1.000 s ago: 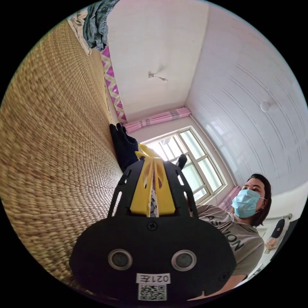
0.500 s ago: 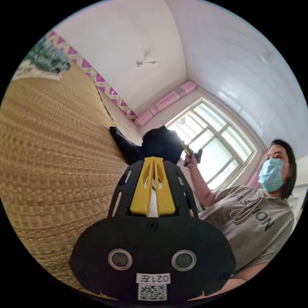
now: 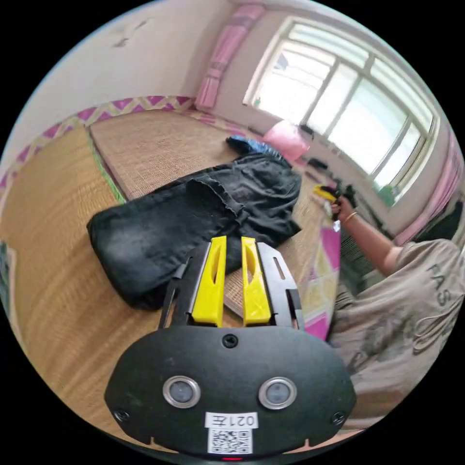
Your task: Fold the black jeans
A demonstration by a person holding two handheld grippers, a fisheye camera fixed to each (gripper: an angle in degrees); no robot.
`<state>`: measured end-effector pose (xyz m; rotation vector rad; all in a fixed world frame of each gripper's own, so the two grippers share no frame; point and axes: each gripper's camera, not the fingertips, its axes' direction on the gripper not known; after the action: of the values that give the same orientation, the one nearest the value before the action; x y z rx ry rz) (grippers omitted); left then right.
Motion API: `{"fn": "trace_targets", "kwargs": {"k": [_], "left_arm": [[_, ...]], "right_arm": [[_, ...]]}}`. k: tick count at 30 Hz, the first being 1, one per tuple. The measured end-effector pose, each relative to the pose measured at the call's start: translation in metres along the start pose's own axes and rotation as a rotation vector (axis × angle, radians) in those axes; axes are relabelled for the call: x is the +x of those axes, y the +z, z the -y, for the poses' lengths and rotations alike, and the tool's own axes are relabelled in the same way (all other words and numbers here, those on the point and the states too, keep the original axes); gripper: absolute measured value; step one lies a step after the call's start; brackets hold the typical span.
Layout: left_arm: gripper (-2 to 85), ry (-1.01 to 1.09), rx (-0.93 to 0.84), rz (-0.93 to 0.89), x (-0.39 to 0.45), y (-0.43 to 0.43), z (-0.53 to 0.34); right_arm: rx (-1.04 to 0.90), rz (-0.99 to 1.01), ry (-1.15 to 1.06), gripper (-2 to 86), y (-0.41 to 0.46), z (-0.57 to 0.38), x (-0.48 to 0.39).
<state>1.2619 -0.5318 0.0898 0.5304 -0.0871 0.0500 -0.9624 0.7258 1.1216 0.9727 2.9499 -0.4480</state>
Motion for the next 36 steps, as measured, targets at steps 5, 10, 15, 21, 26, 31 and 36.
{"fn": "trace_targets", "kwargs": {"k": [5,10,15,21,26,31,36], "left_arm": [[12.5,0.261,-0.258,0.200,0.070,0.105,0.090],[11.8,0.280,-0.314,0.215,0.073,0.157,0.108],[6.0,0.244,-0.297,0.239,0.043,0.158,0.100],[-0.4,-0.001,-0.042,0.052,-0.047,0.067,0.069],[-0.9,-0.253,0.314,0.056,-0.159,-0.122,-0.047],[-0.9,-0.568,0.547,0.160,-0.290,-0.266,-0.233],[-1.0,-0.883,0.590,0.143,-0.411,-0.304,-0.412]], "right_arm": [[0.060,0.178,-0.054,8.0,-0.010,-0.037,0.036],[0.072,0.234,-0.054,6.8,-0.016,-0.060,0.069],[0.009,0.276,-0.079,5.6,-0.009,-0.076,0.090],[-0.095,0.254,-0.039,-0.1,0.008,-0.085,0.107],[-0.167,0.221,-0.016,-0.8,0.024,-0.089,0.112],[-0.294,0.131,0.044,-1.0,0.052,-0.087,0.111],[-0.288,0.124,0.047,-1.0,0.062,-0.090,0.103]]}}
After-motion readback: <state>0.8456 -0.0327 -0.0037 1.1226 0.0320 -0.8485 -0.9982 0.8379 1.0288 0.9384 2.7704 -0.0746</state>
